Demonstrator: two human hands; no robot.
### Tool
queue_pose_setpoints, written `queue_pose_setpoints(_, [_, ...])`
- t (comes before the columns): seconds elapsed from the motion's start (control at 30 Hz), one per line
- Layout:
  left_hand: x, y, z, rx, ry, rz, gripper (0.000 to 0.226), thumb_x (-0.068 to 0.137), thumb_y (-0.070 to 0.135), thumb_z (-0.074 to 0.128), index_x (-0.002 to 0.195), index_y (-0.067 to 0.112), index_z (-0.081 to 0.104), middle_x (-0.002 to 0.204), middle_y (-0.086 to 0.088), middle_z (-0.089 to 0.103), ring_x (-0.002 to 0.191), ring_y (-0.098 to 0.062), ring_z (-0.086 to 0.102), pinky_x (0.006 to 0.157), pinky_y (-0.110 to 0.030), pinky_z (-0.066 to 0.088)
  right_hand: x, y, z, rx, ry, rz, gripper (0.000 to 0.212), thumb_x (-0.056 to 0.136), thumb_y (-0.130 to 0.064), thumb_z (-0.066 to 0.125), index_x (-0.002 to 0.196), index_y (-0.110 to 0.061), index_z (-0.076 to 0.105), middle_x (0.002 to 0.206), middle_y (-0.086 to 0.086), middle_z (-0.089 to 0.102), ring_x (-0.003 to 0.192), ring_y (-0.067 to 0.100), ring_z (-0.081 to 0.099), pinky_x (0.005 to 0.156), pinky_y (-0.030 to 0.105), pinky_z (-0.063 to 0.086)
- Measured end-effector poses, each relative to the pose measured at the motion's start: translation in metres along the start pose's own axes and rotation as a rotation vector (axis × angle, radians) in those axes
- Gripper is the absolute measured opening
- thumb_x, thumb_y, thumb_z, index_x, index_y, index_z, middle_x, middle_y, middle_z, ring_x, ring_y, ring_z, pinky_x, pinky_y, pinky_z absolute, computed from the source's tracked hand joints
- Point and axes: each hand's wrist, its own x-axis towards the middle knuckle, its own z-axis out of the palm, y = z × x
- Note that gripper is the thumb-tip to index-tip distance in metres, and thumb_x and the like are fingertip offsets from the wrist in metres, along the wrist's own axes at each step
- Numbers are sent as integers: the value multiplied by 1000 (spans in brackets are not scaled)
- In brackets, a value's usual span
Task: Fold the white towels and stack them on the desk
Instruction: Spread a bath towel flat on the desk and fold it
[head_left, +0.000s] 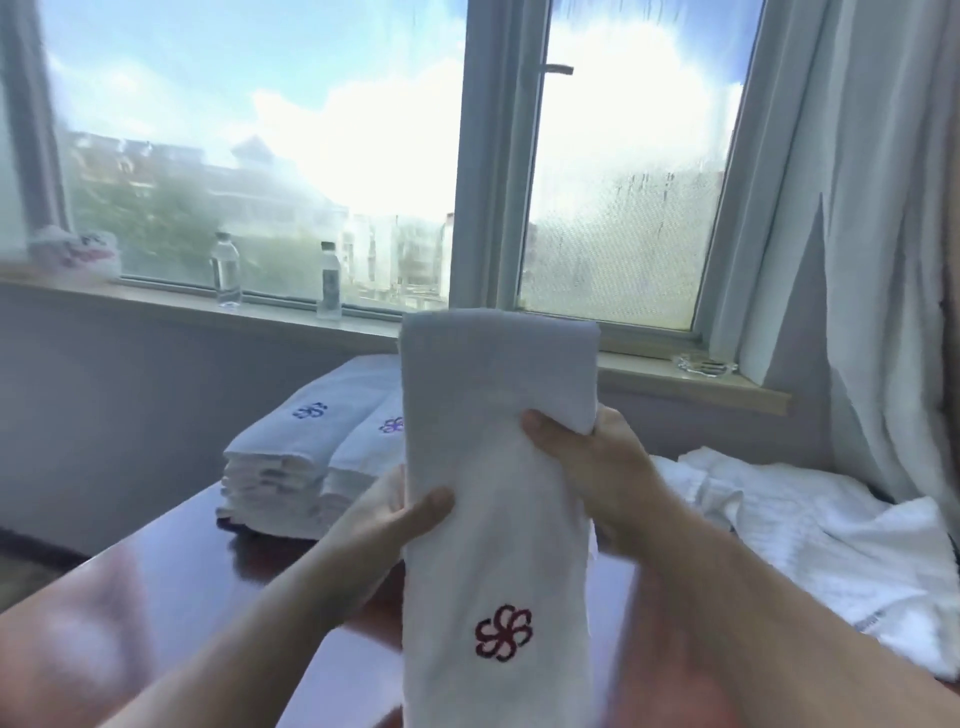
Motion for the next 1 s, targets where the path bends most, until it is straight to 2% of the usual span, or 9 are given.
queue_pose_setpoints(0.07, [-7,-12,-17,-17,-57,-45,39,86,35,77,123,27,65,121,-14,71,107,-34,71,74,-38,61,21,-6,24,69,33,-27,36,75,-37,79,102,-14,75,104,10,77,96,30,75,83,45,61])
queue_pose_setpoints(0.1, [-8,-17,-27,-25,-48,-49,36,87,31,76,121,26,66,122,-17,70,109,-37,70,78,-41,60,31,-9,35,103,41,-40,36,76,-33,79,105,-12,74,104,10,77,97,31,75,84,46,61])
queue_pose_setpoints(0.2, [-10,-23,-53,-18,-5,-52,43,85,35,80,123,19,67,124,-18,69,113,-38,67,91,-49,57,66,-16,67,172,68,-62,19,87,-18,75,104,-9,73,104,12,77,97,33,74,88,49,59])
queue_pose_setpoints(0.3, [-5,-14,-78,30,71,-54,39,87,42,74,119,22,69,121,-12,72,111,-33,69,85,-45,60,102,-16,90,190,78,-49,18,93,-10,70,110,-6,72,108,16,76,96,32,73,86,46,60])
queue_pose_setpoints(0.57, [27,29,-167,284,302,-75,38,92,50,64,120,23,66,111,-4,76,103,-26,73,96,-50,55,198,-1,135,115,56,21,23,93,-20,73,113,-8,71,101,6,78,92,26,76,77,38,62])
queue_pose_setpoints(0.67, [53,46,-203,339,312,-58,23,102,37,57,118,23,66,108,-4,77,99,-26,74,93,-48,57,240,11,150,146,43,40,29,96,-22,70,121,-7,68,105,7,78,94,28,76,81,42,61])
queue_pose_setpoints(0.8, [95,62,-237,424,390,-39,22,101,39,59,112,23,68,100,-3,78,91,-25,75,82,-42,61,299,32,167,237,86,126,35,95,-30,72,119,-6,67,111,10,76,96,31,75,87,50,60])
queue_pose_setpoints(0.9, [126,58,-259,620,446,-160,27,101,45,55,106,23,69,98,-1,77,91,-23,74,85,-41,59,335,60,172,199,72,231,26,100,-26,64,118,-7,66,109,11,75,94,30,73,76,44,60])
queue_pose_setpoints(1.0, [148,31,-270,1066,453,-461,46,103,53,38,122,18,61,122,-4,66,111,-25,62,96,-38,49,347,114,170,20,20,389,13,102,-14,58,102,-5,67,70,8,75,57,19,72,45,26,53])
